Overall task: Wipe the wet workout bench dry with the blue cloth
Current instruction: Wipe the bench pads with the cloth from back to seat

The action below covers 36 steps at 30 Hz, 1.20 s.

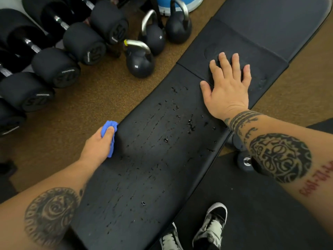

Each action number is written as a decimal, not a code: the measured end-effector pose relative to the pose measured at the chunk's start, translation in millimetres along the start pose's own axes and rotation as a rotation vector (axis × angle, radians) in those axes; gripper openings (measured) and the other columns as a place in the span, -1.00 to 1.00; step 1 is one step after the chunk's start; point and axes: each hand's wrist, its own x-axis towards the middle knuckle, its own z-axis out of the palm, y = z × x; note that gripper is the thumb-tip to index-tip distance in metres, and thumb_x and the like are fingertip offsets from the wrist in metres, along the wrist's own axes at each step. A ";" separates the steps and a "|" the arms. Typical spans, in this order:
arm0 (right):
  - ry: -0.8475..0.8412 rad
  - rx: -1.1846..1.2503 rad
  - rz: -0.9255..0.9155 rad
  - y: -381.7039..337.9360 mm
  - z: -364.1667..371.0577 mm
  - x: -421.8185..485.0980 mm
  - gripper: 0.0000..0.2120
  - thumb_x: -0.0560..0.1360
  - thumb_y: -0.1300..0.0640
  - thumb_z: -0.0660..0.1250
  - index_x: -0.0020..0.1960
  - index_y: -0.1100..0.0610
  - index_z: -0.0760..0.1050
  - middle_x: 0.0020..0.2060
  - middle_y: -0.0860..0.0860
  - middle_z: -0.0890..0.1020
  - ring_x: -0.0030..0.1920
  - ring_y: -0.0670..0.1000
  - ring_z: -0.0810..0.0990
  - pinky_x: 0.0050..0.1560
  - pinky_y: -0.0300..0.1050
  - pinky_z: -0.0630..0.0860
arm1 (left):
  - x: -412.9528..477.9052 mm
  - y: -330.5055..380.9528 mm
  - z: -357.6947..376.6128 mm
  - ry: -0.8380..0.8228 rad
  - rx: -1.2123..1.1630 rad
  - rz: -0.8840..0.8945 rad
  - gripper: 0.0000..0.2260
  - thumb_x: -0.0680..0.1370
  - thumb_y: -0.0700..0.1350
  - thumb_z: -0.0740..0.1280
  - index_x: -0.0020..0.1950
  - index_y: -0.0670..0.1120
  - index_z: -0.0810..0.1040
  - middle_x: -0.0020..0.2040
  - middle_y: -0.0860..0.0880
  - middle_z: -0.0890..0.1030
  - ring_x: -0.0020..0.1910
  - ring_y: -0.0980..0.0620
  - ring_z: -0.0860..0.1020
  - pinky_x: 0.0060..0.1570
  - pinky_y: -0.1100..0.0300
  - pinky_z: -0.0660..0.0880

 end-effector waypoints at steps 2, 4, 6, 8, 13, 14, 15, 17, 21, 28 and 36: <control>0.002 0.015 0.000 0.6 -0.4 -0.6 -0.38 0.61 -0.24 0.00 0.57 0.04 0.16 0.61 0.03 0.10 0.61 0.18 -0.10 0.55 0.28 -0.17 | -8.3 -16.8 -3.3 0.028 0.066 -0.017 -0.61 0.66 0.19 0.07 0.36 0.05 0.47 0.14 -0.08 0.55 0.12 -0.12 0.50 0.09 0.03 0.37; 0.000 0.033 -0.012 1.0 -1.5 -2.1 -0.38 0.61 -0.25 0.00 0.57 0.03 0.16 0.62 0.03 0.09 0.61 0.18 -0.10 0.55 0.29 -0.17 | -14.6 -37.0 -8.0 0.040 0.158 -0.058 -0.57 0.65 0.19 0.05 0.37 -0.02 0.44 0.21 -0.16 0.54 0.19 -0.21 0.50 0.15 -0.05 0.40; -0.018 0.053 -0.025 3.8 -5.5 -3.0 -0.37 0.61 -0.25 0.01 0.58 0.03 0.15 0.62 0.04 0.08 0.61 0.18 -0.11 0.55 0.29 -0.18 | -21.7 -54.5 -14.8 0.037 0.261 -0.106 -0.53 0.64 0.20 0.03 0.39 -0.06 0.40 0.26 -0.24 0.51 0.24 -0.29 0.47 0.22 -0.13 0.40; -0.056 0.079 -0.021 4.7 -11.1 -5.1 -0.38 0.61 -0.22 0.05 0.58 0.04 0.15 0.62 0.05 0.07 0.61 0.19 -0.10 0.54 0.32 -0.19 | -26.1 -61.2 -22.5 0.071 0.328 -0.143 -0.53 0.64 0.17 0.04 0.38 -0.11 0.40 0.26 -0.31 0.50 0.24 -0.36 0.46 0.23 -0.15 0.39; 0.025 0.364 -0.026 -33.9 -20.9 -63.5 -0.62 0.56 0.06 0.25 0.37 0.06 0.47 0.46 0.06 0.41 0.51 0.12 0.28 0.54 0.27 0.02 | -53.6 4.2 -12.3 0.264 0.049 -0.046 -0.67 0.63 0.09 0.15 0.22 -0.10 0.50 0.11 -0.20 0.60 0.18 -0.27 0.52 0.10 -0.01 0.41; 0.036 0.525 -0.016 -47.7 -22.7 -79.7 -0.67 0.58 0.07 0.25 0.32 0.07 0.52 0.37 0.04 0.50 0.42 0.06 0.40 0.51 0.20 0.18 | -62.3 29.1 -2.1 0.257 -0.092 0.038 -0.74 0.62 0.07 0.19 0.17 -0.05 0.51 0.00 -0.09 0.61 0.12 -0.21 0.55 0.02 0.06 0.40; -0.013 0.720 0.038 -61.8 -25.1 -94.1 -0.70 0.61 0.06 0.24 0.31 0.08 0.53 0.30 0.01 0.55 0.32 0.01 0.48 0.45 0.12 0.30 | -72.2 53.8 9.5 0.230 -0.241 0.117 -0.81 0.61 0.07 0.23 0.12 0.00 0.50 -0.07 0.02 0.59 0.05 -0.12 0.58 -0.01 0.10 0.40; -0.221 1.165 0.218 -89.2 -35.1 -114.8 -0.58 0.63 -0.06 0.22 0.42 0.10 0.45 0.33 -0.02 0.53 0.30 -0.10 0.49 0.42 -0.02 0.37 | -94.5 101.9 32.0 0.098 -0.461 0.238 -0.78 0.58 0.16 0.25 0.08 0.05 0.48 -0.07 0.08 0.58 -0.01 0.03 0.59 0.04 0.08 0.47; -0.195 1.495 0.483 -93.2 -47.2 -129.1 -0.29 0.48 -0.34 0.25 0.53 -0.03 0.30 0.34 -0.10 0.55 0.31 -0.14 0.53 0.38 -0.03 0.45 | -141.1 167.9 60.5 -0.502 -0.777 0.270 -0.34 0.60 0.38 -0.12 0.26 -0.01 0.58 0.13 -0.09 0.69 0.18 -0.04 0.63 0.22 0.05 0.53; 0.136 0.991 0.525 -8.9 -50.3 -128.8 -0.55 0.68 0.02 0.15 0.55 0.05 0.27 0.47 -0.05 0.37 0.43 -0.12 0.31 0.44 -0.27 0.24 | -97.4 167.3 52.0 -0.033 -0.062 0.506 -0.60 0.61 0.19 0.05 0.07 0.08 0.63 0.23 0.05 0.59 0.37 -0.14 0.40 0.34 -0.10 0.32; -0.039 0.104 0.106 -26.1 9.4 -110.2 -0.45 0.65 -0.07 0.13 0.57 0.14 0.21 0.61 0.08 0.09 0.61 0.23 -0.07 0.52 0.36 -0.09 | -19.1 113.9 45.1 -0.128 0.327 0.069 -0.33 0.53 0.43 0.04 0.55 0.35 -0.20 0.64 0.07 -0.13 0.60 -0.21 -0.12 0.41 -0.47 -0.13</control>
